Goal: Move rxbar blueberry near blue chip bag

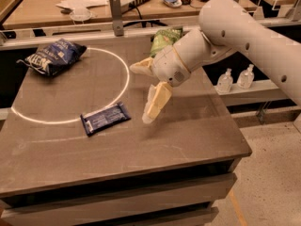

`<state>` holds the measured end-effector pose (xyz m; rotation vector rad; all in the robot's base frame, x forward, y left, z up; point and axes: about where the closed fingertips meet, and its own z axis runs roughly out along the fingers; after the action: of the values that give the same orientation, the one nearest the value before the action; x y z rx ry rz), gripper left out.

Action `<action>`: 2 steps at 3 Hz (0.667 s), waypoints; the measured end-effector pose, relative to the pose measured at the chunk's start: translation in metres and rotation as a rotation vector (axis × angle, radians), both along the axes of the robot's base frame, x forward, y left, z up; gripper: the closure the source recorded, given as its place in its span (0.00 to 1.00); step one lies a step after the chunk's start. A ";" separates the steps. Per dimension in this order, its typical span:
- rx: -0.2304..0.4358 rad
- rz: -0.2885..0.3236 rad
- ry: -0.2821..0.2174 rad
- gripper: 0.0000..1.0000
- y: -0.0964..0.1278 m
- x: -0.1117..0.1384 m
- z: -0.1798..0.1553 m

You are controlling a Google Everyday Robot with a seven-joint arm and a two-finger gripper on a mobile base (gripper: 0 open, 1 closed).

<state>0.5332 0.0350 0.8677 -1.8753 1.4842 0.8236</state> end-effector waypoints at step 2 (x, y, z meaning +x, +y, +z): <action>0.025 0.057 0.032 0.00 0.037 0.000 -0.013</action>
Offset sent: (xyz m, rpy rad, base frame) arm -0.0069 0.0549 -0.0303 0.0228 0.0605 0.0561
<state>0.5330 0.0716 0.8545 -1.9020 1.4386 0.8989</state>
